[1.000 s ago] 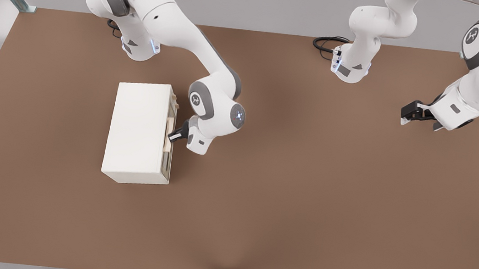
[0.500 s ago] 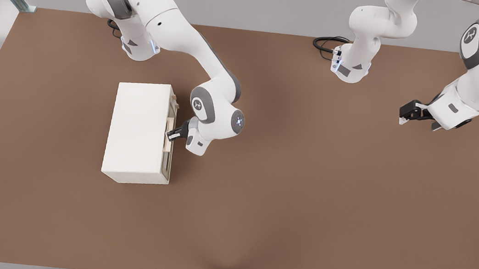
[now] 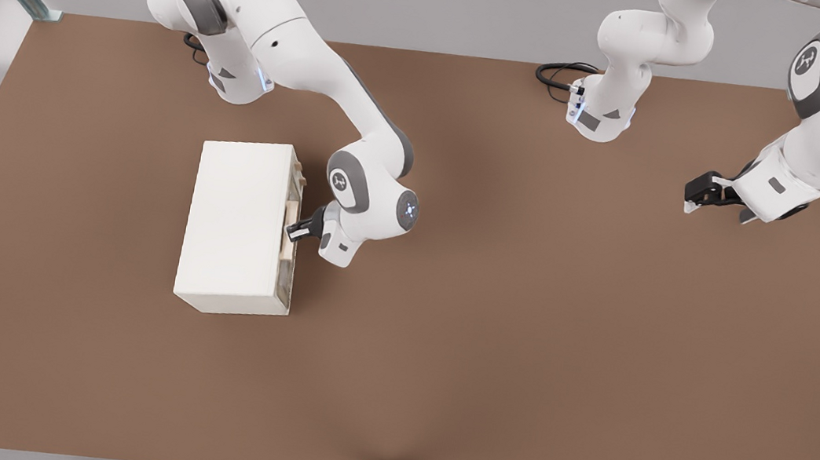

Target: Keep left arm still and open the oven door with right arm

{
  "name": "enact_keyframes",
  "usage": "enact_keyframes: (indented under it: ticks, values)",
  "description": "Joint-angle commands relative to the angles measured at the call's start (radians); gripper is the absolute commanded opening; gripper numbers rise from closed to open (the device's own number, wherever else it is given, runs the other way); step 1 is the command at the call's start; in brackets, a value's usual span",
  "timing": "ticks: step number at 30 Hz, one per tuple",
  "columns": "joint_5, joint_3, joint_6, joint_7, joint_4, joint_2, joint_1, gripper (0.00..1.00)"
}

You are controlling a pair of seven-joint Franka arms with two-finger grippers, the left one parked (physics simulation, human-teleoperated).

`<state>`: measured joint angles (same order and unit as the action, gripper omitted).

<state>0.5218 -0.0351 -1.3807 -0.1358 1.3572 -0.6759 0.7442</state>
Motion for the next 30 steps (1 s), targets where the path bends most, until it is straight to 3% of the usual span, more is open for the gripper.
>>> enact_keyframes:
  ticks: [1, 5, 9, 10, 11, 12, 13, 15, 18, 30]
  values:
    - [0.0, 0.0, 0.0, -0.007, -0.012, 0.001, 0.0, 0.21]
    - [-0.008, 0.006, -0.003, 0.001, -0.139, -0.047, 0.02, 0.21]
    - [-0.118, 0.004, 0.002, -0.008, -0.322, -0.091, 0.046, 0.21]
    - [-0.215, -0.003, 0.002, 0.004, -0.32, -0.05, -0.018, 0.21]
    - [-0.357, 0.001, 0.0, 0.105, -0.319, -0.014, -0.178, 0.21]
    - [-0.439, 0.001, -0.001, 0.211, -0.317, 0.009, -0.321, 1.0]
    - [-0.499, 0.0, 0.005, 0.268, -0.303, 0.042, -0.423, 1.0]
    - [-0.555, -0.003, 0.04, 0.266, -0.156, 0.243, -0.584, 1.0]
    - [-0.562, -0.017, 0.038, 0.26, -0.018, 0.401, -0.641, 1.0]
    - [-0.549, -0.028, 0.009, 0.248, 0.007, 0.44, -0.641, 1.0]
